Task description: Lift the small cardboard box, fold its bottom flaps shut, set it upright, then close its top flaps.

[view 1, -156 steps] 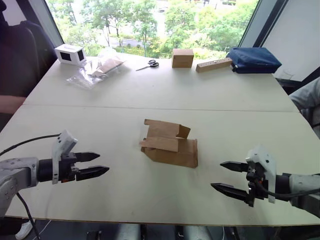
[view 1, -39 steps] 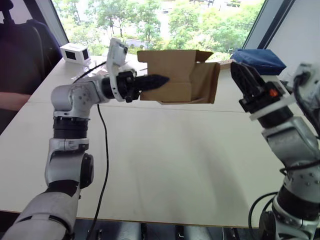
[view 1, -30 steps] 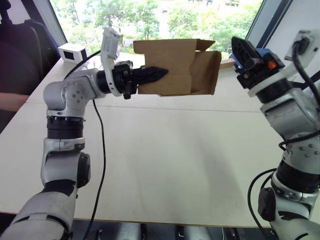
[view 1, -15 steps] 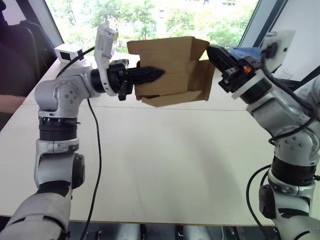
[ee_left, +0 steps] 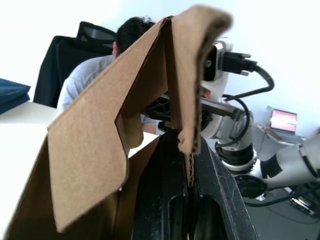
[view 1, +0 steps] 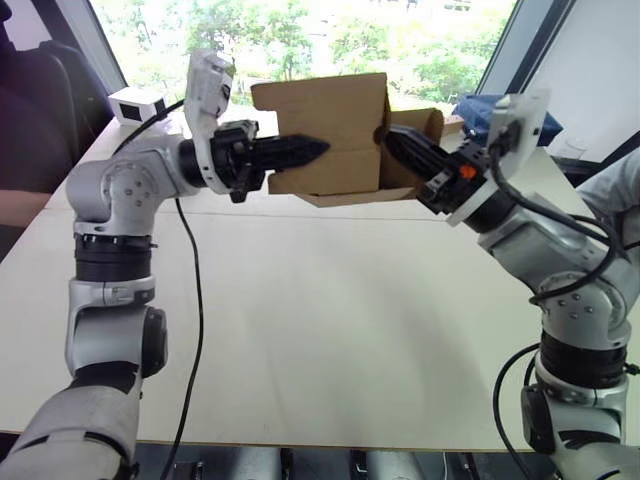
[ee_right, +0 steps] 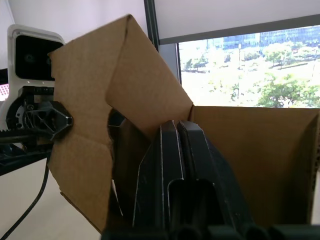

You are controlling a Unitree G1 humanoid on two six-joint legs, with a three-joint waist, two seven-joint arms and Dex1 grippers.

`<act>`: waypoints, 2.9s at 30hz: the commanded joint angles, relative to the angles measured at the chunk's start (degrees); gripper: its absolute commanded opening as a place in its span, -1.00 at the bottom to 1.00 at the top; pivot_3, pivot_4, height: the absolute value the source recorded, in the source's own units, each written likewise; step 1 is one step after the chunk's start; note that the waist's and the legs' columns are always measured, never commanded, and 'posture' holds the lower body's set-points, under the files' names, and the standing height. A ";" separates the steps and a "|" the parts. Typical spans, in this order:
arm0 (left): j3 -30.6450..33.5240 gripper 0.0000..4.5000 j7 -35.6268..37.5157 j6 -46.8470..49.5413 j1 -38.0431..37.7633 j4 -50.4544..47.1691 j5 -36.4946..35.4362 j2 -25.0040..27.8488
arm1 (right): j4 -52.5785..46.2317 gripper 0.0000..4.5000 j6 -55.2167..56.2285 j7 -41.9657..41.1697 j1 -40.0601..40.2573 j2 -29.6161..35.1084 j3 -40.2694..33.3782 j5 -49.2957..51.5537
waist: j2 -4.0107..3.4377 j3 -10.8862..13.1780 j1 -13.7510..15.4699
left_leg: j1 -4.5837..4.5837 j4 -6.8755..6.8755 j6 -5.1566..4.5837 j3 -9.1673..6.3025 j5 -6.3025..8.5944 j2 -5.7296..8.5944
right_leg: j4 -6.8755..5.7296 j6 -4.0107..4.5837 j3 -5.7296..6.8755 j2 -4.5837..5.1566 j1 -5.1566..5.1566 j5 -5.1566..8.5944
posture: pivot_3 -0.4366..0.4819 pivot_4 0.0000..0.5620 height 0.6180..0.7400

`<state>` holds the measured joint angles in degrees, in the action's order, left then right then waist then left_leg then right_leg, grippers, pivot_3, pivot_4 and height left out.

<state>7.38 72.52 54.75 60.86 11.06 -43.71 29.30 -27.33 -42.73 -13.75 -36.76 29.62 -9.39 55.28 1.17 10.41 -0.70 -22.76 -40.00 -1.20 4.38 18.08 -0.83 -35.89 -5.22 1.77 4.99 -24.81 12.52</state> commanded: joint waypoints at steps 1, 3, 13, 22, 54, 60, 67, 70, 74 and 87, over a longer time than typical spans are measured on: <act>0.21 -1.00 0.87 0.78 0.46 -1.94 -2.36 0.82 | -1.86 -0.98 0.70 -0.74 -0.18 -0.06 -1.03 0.35 | 0.00 0.00 0.02 | 0.00 0.00 0.00 0.00 0.00 0.00 | 0.00 0.00 0.00 0.00 0.00 0.00 | -0.05 -0.47 1.00; -1.03 -1.00 2.38 1.20 -0.30 -2.79 -2.61 1.42 | -2.18 -0.98 0.58 -1.53 0.05 -0.31 -0.56 0.88 | 0.00 0.00 0.02 | 0.00 0.00 0.00 0.00 0.00 0.00 | 0.00 0.00 0.00 0.00 0.00 0.00 | -0.05 -0.47 1.00; -5.55 -1.00 6.87 0.95 -1.12 -2.90 -1.91 2.64 | -3.89 -0.98 -1.09 -3.89 0.08 0.01 0.55 2.82 | 0.00 0.01 0.04 | 0.00 0.01 0.00 0.00 0.00 0.00 | 0.01 0.00 0.00 0.00 0.00 0.01 | -0.05 -0.47 1.00; -5.50 -1.00 3.90 -2.46 0.55 1.99 0.64 0.83 | -6.59 -0.98 -3.85 -4.14 1.36 0.23 0.59 6.00 | 0.00 0.01 0.05 | -0.01 0.01 -0.01 0.00 0.00 0.00 | 0.03 0.00 0.00 0.00 0.00 0.01 | -0.05 -0.47 1.00; -5.18 -1.00 6.50 -0.56 0.24 0.10 -1.54 3.36 | -15.27 -0.98 -6.39 -3.75 24.72 17.16 -6.44 18.85 | 0.02 0.02 0.17 | -0.16 0.00 -0.03 -0.03 0.01 -0.03 | 0.25 0.00 0.01 -0.02 -0.04 0.01 | -0.05 -0.47 1.00; -5.65 -1.00 7.13 1.71 -1.12 -3.57 -3.20 4.01 | -12.64 -0.98 -2.29 -4.28 22.86 14.34 -3.61 9.53 | 0.03 0.02 0.27 | -0.29 -0.03 -0.02 -0.04 0.01 -0.01 | 0.36 -0.02 0.02 -0.03 -0.08 0.00 | -0.05 -0.47 1.00; -6.16 -1.00 7.50 2.51 -2.95 -5.68 -3.85 4.25 | -11.95 -0.98 -1.22 -5.26 21.88 13.33 -4.86 10.20 | 0.03 0.02 0.17 | -0.30 -0.03 -0.02 -0.05 0.01 -0.02 | 0.39 -0.03 0.03 -0.04 -0.08 -0.01 | -0.05 -0.47 1.00; -6.44 -1.00 7.15 2.25 -3.20 -5.06 -3.44 3.99 | -12.33 -0.98 -1.51 -4.95 21.46 13.29 -5.68 12.84 | 0.03 0.02 0.18 | -0.29 -0.03 -0.02 -0.05 0.01 -0.02 | 0.40 -0.03 0.02 -0.05 -0.08 -0.01 | -0.05 -0.47 1.00; -6.62 -1.00 7.07 1.88 -3.22 -4.50 -3.11 3.98 | -12.98 -0.98 -1.87 -4.55 21.41 13.90 -6.02 15.07 | 0.03 0.02 0.25 | -0.30 -0.03 -0.02 -0.05 0.01 -0.02 | 0.40 -0.03 0.03 -0.04 -0.07 -0.01 | -0.05 -0.47 1.00; -7.83 -1.00 7.09 1.54 -3.04 -5.10 -3.42 3.16 | -12.49 -0.98 -0.13 -4.48 19.64 9.90 -2.09 14.69 | 0.03 0.01 0.18 | -0.30 -0.03 -0.02 -0.05 0.01 -0.02 | 0.39 -0.03 0.02 -0.05 -0.08 -0.01 | -0.05 -0.47 1.00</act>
<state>-0.92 79.50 56.96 57.03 7.14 -46.68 32.44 -38.89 -44.16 -17.75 -15.97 39.77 -11.34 69.92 1.19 10.42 -0.52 -23.06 -40.04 -1.22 4.34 18.09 -0.85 -35.50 -5.26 1.80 4.95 -24.89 12.50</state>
